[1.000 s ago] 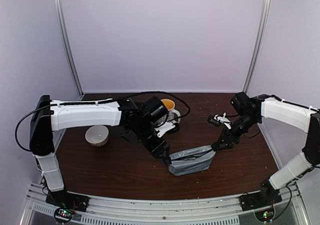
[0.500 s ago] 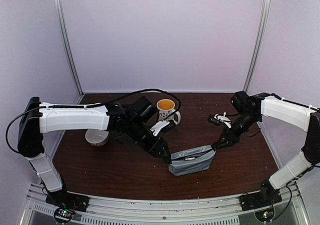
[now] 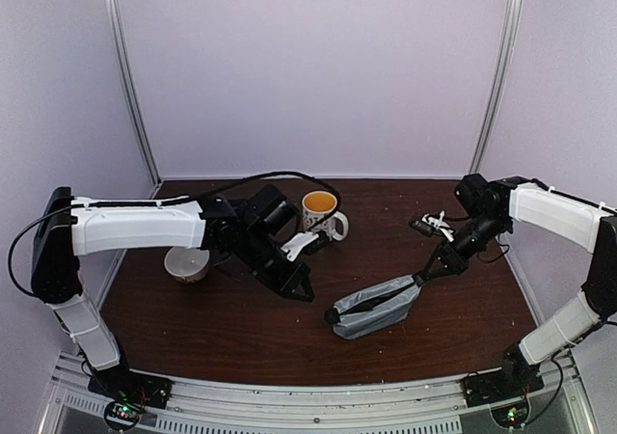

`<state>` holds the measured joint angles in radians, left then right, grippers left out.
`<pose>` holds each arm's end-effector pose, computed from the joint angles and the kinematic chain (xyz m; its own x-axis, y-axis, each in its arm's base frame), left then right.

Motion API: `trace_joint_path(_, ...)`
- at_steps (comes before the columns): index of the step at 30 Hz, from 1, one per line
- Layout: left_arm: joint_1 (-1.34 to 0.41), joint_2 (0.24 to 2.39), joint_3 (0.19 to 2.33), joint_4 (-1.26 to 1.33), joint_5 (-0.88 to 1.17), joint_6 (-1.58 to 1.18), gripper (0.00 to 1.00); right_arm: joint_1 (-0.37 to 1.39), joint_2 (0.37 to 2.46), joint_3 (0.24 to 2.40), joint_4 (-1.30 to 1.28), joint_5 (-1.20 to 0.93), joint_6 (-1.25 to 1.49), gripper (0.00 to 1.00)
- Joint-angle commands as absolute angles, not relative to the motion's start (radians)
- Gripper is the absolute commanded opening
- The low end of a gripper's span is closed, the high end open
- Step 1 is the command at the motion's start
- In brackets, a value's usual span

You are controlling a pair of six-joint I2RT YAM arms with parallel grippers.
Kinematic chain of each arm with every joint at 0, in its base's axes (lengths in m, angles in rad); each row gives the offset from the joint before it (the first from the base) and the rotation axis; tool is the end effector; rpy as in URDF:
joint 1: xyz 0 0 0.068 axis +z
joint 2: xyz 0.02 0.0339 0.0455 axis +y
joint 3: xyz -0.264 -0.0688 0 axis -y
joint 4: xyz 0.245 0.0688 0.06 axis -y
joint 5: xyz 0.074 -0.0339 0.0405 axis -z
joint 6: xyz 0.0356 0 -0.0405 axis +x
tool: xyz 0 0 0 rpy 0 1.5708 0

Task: Sort the hair-cutting tools

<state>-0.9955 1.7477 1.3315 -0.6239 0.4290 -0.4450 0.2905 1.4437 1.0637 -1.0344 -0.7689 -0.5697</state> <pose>0.1881 -0.3174 0.2375 -0.8013 0.5162 -0.3024 0.5901 0.5986 -0.5417 0.2342 0.0958 0.2418 -0.6299 -0.5929 -0.5016 -0.7712 0.4011 0.4944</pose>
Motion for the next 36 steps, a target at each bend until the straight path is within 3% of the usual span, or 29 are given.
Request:
trace_joint_path(1, -0.915, 1.603, 1.263, -0.624, 0.371, -0.428, 0.00, 0.202, 1.386, 1.102, -1.023, -0.866, -0.570, 0.00)
trace_joint_path(9, -0.902, 1.653, 1.295, -0.606, 0.461, -0.414, 0.00, 0.231, 1.451, 1.109, -1.065, -0.898, -0.598, 0.01)
trace_joint_path(11, -0.909, 1.663, 1.299, -0.589, 0.474, -0.415, 0.33, 0.244, 1.459, 1.103, -1.064, -0.890, -0.600, 0.03)
trace_joint_path(13, -0.929, 1.673, 1.298, -0.554, 0.481, -0.425, 0.49, 0.247, 1.456, 1.098, -1.056, -0.885, -0.596, 0.05)
trace_joint_path(15, -0.952, 1.704, 1.318, -0.535, 0.517, -0.438, 0.55, 0.247, 1.451, 1.097, -1.041, -0.871, -0.583, 0.08)
trace_joint_path(22, -0.987, 1.806, 1.381, -0.535, 0.581, -0.453, 0.57, 0.248, 1.472, 1.098, -1.037, -0.858, -0.582, 0.14)
trace_joint_path(25, -0.989, 1.842, 1.392, -0.535, 0.597, -0.465, 0.55, 0.248, 1.474, 1.094, -1.033, -0.849, -0.582, 0.15)
trace_joint_path(27, -0.989, 1.860, 1.399, -0.532, 0.614, -0.468, 0.48, 0.249, 1.478, 1.092, -1.033, -0.845, -0.581, 0.14)
trace_joint_path(30, -0.989, 1.876, 1.412, -0.523, 0.636, -0.470, 0.29, 0.249, 1.477, 1.101, -1.048, -0.857, -0.591, 0.07)
trace_joint_path(33, -0.988, 1.858, 1.435, -0.522, 0.640, -0.448, 0.00, 0.250, 1.453, 1.120, -1.071, -0.884, -0.598, 0.02)
trace_joint_path(36, -0.990, 1.730, 1.417, -0.492, 0.622, -0.446, 0.00, 0.249, 1.412, 1.203, -1.221, -0.984, -0.691, 0.01)
